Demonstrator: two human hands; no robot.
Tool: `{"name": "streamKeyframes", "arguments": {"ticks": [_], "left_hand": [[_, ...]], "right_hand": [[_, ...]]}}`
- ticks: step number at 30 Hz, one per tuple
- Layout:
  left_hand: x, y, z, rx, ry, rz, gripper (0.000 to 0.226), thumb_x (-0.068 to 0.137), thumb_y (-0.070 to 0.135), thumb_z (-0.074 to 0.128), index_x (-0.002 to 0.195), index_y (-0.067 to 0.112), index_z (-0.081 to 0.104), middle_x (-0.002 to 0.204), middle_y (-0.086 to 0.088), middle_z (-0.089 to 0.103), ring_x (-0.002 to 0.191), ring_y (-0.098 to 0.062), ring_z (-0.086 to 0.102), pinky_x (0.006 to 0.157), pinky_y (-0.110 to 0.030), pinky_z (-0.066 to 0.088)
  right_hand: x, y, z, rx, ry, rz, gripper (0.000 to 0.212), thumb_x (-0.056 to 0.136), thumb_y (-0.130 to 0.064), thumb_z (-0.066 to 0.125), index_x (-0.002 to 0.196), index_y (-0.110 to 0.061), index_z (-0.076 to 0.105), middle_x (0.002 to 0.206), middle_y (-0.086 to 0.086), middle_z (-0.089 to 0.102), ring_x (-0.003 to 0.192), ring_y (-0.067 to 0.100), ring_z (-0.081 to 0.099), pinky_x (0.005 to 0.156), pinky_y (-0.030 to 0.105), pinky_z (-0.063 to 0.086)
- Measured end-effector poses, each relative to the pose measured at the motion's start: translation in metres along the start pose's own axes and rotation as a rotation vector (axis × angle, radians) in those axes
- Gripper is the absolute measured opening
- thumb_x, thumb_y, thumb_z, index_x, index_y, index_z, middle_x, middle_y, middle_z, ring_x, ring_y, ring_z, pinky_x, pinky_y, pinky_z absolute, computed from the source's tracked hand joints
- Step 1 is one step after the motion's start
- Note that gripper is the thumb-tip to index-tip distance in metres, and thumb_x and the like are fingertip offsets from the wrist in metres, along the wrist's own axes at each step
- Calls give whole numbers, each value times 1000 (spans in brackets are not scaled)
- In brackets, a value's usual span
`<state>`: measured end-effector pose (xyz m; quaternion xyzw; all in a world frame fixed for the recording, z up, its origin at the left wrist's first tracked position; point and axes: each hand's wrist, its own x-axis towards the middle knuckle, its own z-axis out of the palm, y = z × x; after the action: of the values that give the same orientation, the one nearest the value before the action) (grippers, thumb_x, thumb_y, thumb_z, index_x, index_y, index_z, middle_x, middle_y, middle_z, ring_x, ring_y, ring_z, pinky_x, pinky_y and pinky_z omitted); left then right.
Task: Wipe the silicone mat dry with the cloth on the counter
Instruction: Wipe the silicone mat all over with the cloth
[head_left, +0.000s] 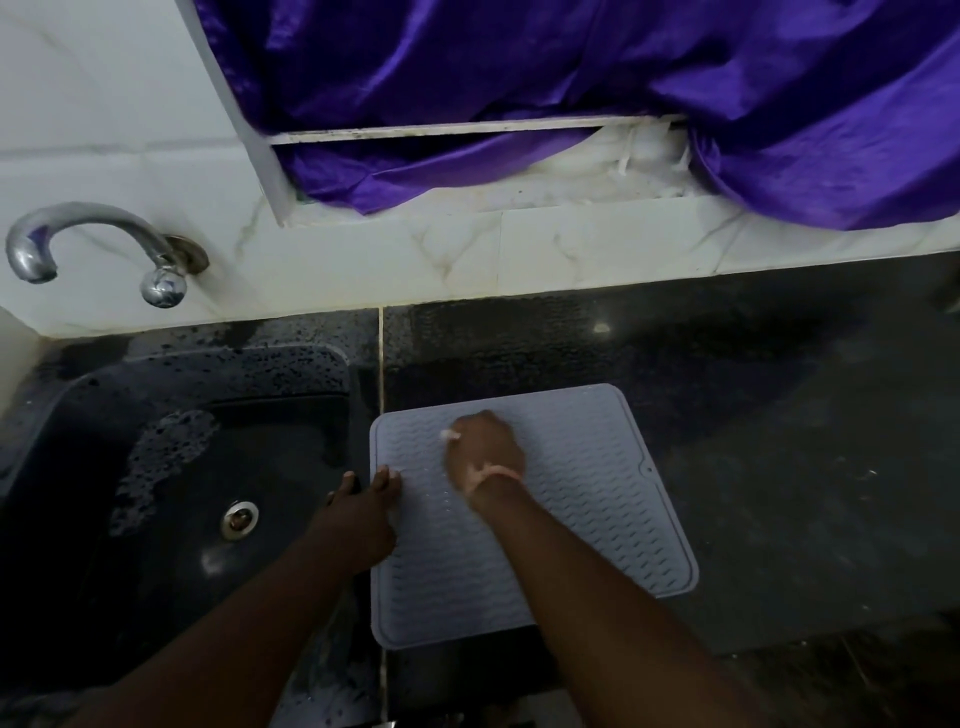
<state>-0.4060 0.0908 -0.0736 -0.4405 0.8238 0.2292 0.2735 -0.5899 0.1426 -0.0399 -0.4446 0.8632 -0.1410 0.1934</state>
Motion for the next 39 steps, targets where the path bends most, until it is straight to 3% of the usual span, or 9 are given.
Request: {"name": "streamKeyframes", "arguments": {"ticks": [4, 7, 13, 16, 19, 24, 27, 33, 39], "left_hand": [[-3, 3, 4, -54, 25, -6, 88, 92, 28, 51, 159, 33, -5, 167, 9, -7, 153, -36, -9, 123, -50, 9], [-4, 6, 4, -48, 26, -9, 88, 93, 30, 53, 160, 30, -5, 167, 6, -9, 152, -37, -11, 123, -51, 6], [-2, 8, 6, -37, 28, -27, 91, 91, 29, 54, 160, 30, -6, 168, 6, -9, 152, -38, -9, 122, -54, 10], [-2, 6, 7, 16, 25, -30, 92, 91, 36, 57, 160, 30, -3, 168, 6, -7, 152, -41, -5, 119, -57, 15], [-5, 4, 3, -10, 26, -36, 90, 91, 32, 55, 159, 32, -4, 167, 7, -8, 152, -39, -8, 120, -58, 13], [-23, 22, 10, -110, 242, -26, 72, 96, 27, 46, 160, 24, 14, 168, 3, 9, 154, -30, -1, 123, -48, 17], [-37, 35, 20, -76, 272, -26, 62, 100, 27, 40, 158, 23, 20, 166, 1, 18, 154, -28, 7, 122, -46, 24], [-38, 35, 9, -28, 81, -44, 74, 98, 22, 44, 161, 23, 6, 168, 0, 0, 154, -32, -4, 124, -47, 14], [-34, 30, 16, -69, 110, -53, 78, 95, 31, 53, 160, 19, 12, 166, -5, 17, 154, -35, 4, 122, -48, 19]], "right_hand": [[14, 104, -52, -150, 248, 339, 29, 100, -22, 44, 114, -11, 67, 117, 14, 62, 105, 30, 61, 83, 37, 53], [9, 135, -56, -117, 284, 455, 32, 102, -23, 43, 119, -9, 65, 127, 18, 53, 114, 37, 53, 91, 42, 48], [-30, 16, 29, -81, 113, 59, 31, 98, -19, 43, 122, -14, 63, 128, 11, 57, 118, 28, 53, 102, 40, 45], [-47, -35, 51, -33, -23, -115, 23, 95, -26, 56, 114, -18, 67, 123, 6, 54, 111, 26, 52, 92, 41, 51], [-31, -14, 21, 8, 6, -133, 23, 97, -33, 53, 103, -19, 70, 107, 6, 62, 99, 26, 62, 80, 36, 55], [-1, 109, -53, -141, 247, 276, 28, 99, -26, 45, 107, -13, 68, 111, 14, 62, 103, 32, 60, 81, 38, 52], [-5, 138, -62, -138, 248, 405, 25, 98, -22, 50, 110, -9, 67, 119, 18, 56, 110, 37, 54, 82, 39, 49], [-23, 56, -15, -196, 141, 230, 21, 93, -23, 55, 105, -12, 67, 117, 11, 53, 102, 28, 54, 70, 32, 49], [-39, -43, 39, -208, -4, -1, 30, 89, -33, 66, 113, -14, 65, 128, 11, 47, 109, 30, 50, 80, 40, 51]]}}
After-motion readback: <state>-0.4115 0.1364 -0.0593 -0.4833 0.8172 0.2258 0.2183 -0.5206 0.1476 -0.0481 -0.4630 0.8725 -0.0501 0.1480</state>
